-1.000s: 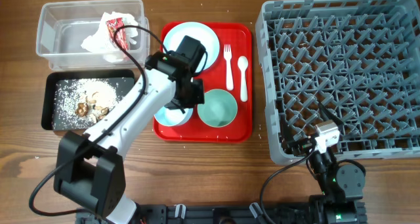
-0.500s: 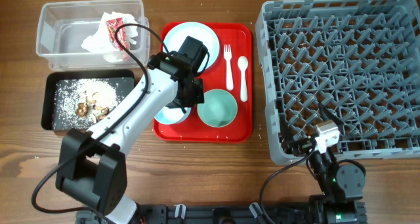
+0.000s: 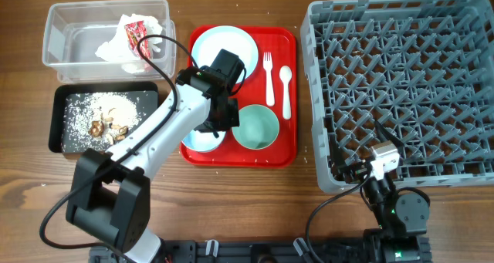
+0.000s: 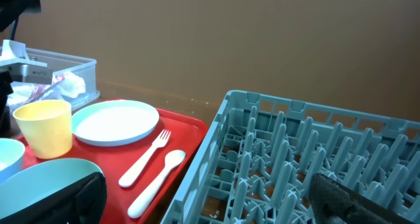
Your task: Sort waste into correct bins and load items into the dishwasher rack
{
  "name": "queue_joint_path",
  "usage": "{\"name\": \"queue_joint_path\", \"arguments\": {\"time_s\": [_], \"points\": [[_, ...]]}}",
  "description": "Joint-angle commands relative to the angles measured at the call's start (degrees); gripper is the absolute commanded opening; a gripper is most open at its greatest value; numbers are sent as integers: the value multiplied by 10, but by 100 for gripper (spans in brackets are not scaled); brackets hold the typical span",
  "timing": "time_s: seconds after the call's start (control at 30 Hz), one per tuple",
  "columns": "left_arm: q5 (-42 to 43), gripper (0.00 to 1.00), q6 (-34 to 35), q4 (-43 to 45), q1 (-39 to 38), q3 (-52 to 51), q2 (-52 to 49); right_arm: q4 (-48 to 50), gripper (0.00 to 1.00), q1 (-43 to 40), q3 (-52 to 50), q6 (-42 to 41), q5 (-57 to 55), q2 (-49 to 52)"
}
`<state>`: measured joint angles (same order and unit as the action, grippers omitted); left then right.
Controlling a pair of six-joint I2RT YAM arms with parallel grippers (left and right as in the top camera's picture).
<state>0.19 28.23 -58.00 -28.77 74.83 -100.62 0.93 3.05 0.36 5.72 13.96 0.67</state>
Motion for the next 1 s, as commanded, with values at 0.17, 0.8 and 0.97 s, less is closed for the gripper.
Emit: {"name": "queue_joint_path", "arguments": {"time_s": [0.17, 0.8, 0.97], "points": [[9, 24, 8, 10, -3, 0, -6, 3, 100, -3, -1, 3, 8, -2], [23, 63, -73, 16, -3, 143, -6, 3, 100, -3, -1, 3, 8, -2], [23, 73, -86, 44, -3, 143, -6, 3, 100, -3, -1, 3, 8, -2]]}}
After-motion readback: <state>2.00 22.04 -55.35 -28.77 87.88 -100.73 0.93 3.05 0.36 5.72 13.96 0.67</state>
